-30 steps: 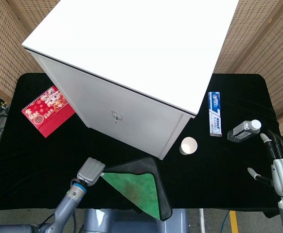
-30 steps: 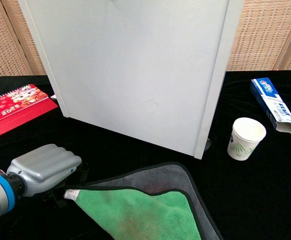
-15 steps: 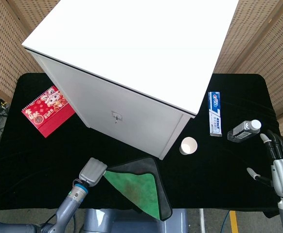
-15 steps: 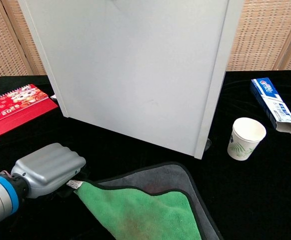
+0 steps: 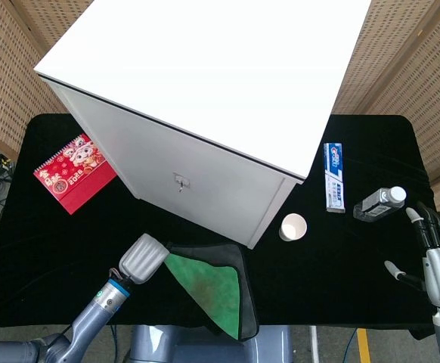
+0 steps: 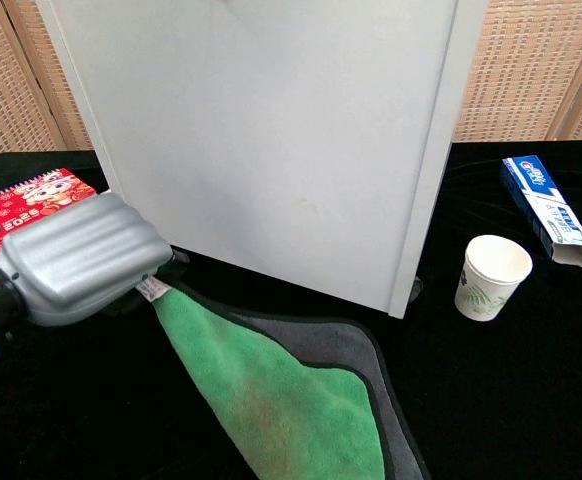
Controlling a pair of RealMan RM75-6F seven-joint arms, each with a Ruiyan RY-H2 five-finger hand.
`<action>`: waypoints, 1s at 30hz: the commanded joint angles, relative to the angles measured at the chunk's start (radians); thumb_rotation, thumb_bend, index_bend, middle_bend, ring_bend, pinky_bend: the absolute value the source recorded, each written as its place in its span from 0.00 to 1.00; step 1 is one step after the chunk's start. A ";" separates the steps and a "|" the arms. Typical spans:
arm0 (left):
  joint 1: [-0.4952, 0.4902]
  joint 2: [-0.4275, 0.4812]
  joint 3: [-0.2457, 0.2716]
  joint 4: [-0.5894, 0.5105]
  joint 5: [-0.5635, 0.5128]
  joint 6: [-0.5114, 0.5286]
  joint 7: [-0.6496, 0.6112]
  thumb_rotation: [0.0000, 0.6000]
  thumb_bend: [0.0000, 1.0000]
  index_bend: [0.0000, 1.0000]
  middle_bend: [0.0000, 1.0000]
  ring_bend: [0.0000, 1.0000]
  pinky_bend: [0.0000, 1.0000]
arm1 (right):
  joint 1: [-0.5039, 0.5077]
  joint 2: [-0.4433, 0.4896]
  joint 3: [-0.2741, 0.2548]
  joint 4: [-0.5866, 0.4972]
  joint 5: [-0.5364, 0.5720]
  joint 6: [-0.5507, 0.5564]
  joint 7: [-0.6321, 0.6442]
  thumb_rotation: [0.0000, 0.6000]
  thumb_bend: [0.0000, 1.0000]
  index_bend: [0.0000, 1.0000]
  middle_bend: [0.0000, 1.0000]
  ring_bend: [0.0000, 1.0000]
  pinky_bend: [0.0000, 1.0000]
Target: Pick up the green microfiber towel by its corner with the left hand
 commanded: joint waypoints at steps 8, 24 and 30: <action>-0.057 0.116 -0.046 -0.091 0.148 0.026 0.081 1.00 0.60 0.66 0.96 0.87 0.79 | -0.001 -0.007 -0.002 0.002 -0.004 0.004 -0.006 1.00 0.17 0.03 0.00 0.00 0.00; -0.145 0.190 -0.152 -0.211 0.271 -0.027 0.188 1.00 0.60 0.66 0.96 0.87 0.79 | -0.001 -0.011 0.001 0.005 0.000 0.005 -0.002 1.00 0.17 0.03 0.00 0.00 0.00; -0.153 0.194 -0.193 -0.236 0.267 -0.033 0.225 1.00 0.60 0.66 0.96 0.87 0.79 | -0.003 -0.008 0.001 0.003 -0.001 0.008 0.010 1.00 0.17 0.02 0.00 0.00 0.00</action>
